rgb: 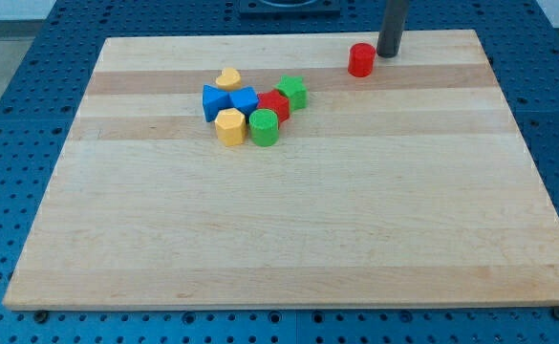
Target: Push the red circle to the top of the blue cube
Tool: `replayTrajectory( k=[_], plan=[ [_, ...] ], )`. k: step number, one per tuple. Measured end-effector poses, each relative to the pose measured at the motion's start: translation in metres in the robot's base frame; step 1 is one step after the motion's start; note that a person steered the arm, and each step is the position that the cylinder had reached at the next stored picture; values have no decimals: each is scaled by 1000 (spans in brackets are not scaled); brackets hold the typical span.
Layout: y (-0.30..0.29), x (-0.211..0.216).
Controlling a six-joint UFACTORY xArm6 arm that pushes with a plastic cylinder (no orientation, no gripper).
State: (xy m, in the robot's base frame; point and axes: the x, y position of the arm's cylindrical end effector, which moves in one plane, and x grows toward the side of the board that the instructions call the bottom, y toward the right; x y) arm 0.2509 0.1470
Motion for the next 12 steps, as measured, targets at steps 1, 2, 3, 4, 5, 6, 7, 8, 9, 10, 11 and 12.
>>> replayTrajectory(
  k=[1, 2, 3, 4, 5, 6, 7, 8, 9, 10, 11, 12],
  plan=[
    [2, 12],
    [-19, 7],
    [-39, 1],
    [-60, -1],
    [-88, -1],
    [-107, 7],
    [-107, 23],
    [-114, 25],
    [-129, 25],
    [-141, 30],
    [-151, 34],
    [-160, 37]
  ],
)
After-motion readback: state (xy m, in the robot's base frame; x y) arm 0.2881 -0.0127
